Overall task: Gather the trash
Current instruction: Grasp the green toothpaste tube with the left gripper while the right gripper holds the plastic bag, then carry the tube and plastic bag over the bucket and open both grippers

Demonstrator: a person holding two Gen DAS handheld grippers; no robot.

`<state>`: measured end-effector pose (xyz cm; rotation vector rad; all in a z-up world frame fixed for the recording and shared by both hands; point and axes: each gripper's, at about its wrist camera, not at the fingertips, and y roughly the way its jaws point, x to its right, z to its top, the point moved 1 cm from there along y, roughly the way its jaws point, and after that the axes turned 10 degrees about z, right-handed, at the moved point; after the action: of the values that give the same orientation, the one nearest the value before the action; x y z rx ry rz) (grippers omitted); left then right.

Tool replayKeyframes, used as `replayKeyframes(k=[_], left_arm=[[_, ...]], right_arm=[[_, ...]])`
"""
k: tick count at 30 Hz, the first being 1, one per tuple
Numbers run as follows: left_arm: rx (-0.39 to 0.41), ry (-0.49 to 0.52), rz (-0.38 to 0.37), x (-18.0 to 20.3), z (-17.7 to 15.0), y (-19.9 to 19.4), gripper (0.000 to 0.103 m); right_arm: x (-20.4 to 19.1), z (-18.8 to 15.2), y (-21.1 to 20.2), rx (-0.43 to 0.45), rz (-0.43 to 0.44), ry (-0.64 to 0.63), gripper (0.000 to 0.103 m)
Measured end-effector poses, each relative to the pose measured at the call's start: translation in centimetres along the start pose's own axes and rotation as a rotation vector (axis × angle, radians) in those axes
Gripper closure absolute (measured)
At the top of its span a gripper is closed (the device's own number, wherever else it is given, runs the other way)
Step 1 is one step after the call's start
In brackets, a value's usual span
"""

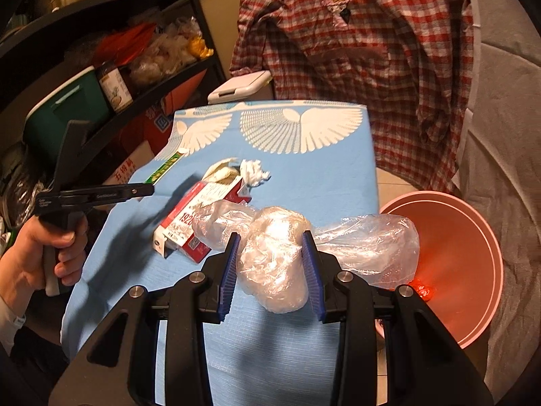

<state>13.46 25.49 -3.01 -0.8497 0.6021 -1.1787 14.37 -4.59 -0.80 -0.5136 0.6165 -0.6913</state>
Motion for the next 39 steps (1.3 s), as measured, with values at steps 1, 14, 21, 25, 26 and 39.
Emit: replayKeyframes(k=[1, 14, 21, 25, 26, 39], left_arm=[[0.008, -0.005, -0.001, 0.2, 0.0, -0.4, 0.078], [0.088, -0.020, -0.025, 3.6, -0.3, -4.9, 0.077], [0.113, -0.005, -0.042, 5.6, -0.4, -6.5, 0.077], [0.126, 0.008, -0.046, 6.7, -0.3, -7.2, 0.077], [0.128, 0.010, -0.048, 6.9, -0.4, -7.3, 0.077], [0.152, 0.049, -0.066, 9.8, -0.3, -8.1, 0.077]], right_arm=[[0.1, 0.1, -0.3, 0.009, -0.004, 0.004, 0.066], [1.6, 0.4, -4.0, 0.094, -0.048, 0.031, 0.066], [2.6, 0.6, -5.8, 0.130, -0.067, 0.051, 0.066], [3.2, 0.8, -6.6, 0.149, -0.077, 0.065, 0.066], [3.3, 0.8, -6.7, 0.153, -0.079, 0.068, 0.066], [6.2, 1.7, -9.3, 0.215, -0.143, 0.112, 0.066]])
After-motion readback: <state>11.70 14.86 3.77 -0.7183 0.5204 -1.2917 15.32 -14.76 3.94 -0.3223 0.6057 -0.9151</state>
